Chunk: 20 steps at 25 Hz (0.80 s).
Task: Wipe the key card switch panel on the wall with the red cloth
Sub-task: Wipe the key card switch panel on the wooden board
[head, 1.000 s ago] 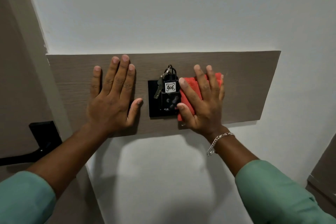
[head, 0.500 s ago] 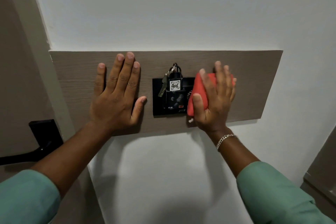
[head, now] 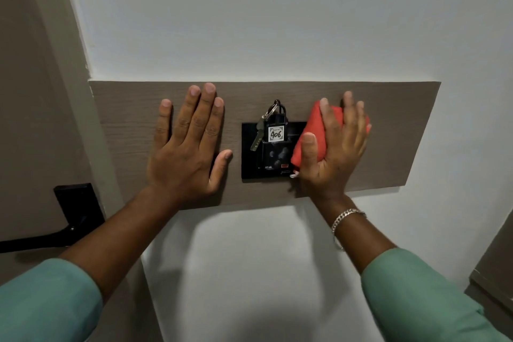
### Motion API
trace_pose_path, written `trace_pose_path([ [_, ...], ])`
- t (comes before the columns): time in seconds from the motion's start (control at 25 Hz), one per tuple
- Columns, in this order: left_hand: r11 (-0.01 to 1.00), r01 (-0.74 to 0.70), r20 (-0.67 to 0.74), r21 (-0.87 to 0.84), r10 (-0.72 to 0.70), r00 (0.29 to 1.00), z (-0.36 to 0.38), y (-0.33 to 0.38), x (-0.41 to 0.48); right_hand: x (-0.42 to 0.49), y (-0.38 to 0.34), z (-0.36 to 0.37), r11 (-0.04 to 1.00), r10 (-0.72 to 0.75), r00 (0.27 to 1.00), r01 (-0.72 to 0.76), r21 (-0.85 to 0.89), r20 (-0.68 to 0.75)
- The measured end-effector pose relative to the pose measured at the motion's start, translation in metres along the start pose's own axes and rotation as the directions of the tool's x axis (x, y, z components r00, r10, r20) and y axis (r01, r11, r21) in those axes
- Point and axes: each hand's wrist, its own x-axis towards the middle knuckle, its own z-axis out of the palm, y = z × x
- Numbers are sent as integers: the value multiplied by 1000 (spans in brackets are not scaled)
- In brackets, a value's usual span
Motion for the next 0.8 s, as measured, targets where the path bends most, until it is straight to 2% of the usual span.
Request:
trace_pose_path([
  [0.04,1000,-2,-1,0,2,1000,1,0,0,-4,-7,3,1000,23,1000,-23,3,-11],
  [0.08,1000,-3,-1,0,3,1000,1,0,0,-8,-5,2,997,-74,997,74,-7,17],
  [0.12,1000,-2,-1,-2,2,1000,1,-1,1,-11,5,-1,972,-231,971,233,-19,66],
  [0.16,1000,-2,-2,-4,2,1000,1,-1,1,-12,20,-7,925,-373,920,379,-32,118],
  [0.2,1000,-1,-4,-3,1,1000,1,-1,1,-10,32,-11,893,-441,885,450,-26,149],
  [0.24,1000,-1,-4,-3,1,1000,1,0,1,-9,37,-12,905,-420,896,426,-9,145],
  [0.32,1000,-1,-1,-11,1,1000,2,0,0,-8,20,-4,987,-162,986,162,9,40],
  [0.36,1000,0,0,-16,0,1000,2,0,0,-8,6,1,999,-46,999,46,25,-4],
  [0.4,1000,2,1,-20,-2,1000,2,0,0,-8,-4,4,999,-28,999,28,35,-17],
  [0.44,1000,3,0,-20,-3,1000,2,0,0,-8,-5,4,992,-121,993,121,31,-1],
  [0.48,1000,4,0,-16,-4,1000,2,0,0,-7,3,1,959,-282,959,282,24,39],
  [0.56,1000,3,1,-11,-3,1000,1,-1,0,1,32,-11,823,-562,817,568,-10,130],
  [0.6,1000,1,3,-9,-1,1000,0,0,1,6,44,-16,774,-621,766,633,-27,164],
  [0.64,1000,0,5,-10,0,1000,0,1,1,7,50,-17,782,-609,774,622,-32,171],
  [0.68,1000,1,8,-14,-1,1000,-1,1,1,4,48,-15,839,-533,833,543,-39,149],
  [0.76,1000,1,7,-15,-1,1000,0,1,1,-6,25,-8,958,-283,957,286,-38,63],
  [0.8,1000,0,3,-12,0,1000,1,1,1,-11,14,-5,973,-225,974,227,-37,37],
])
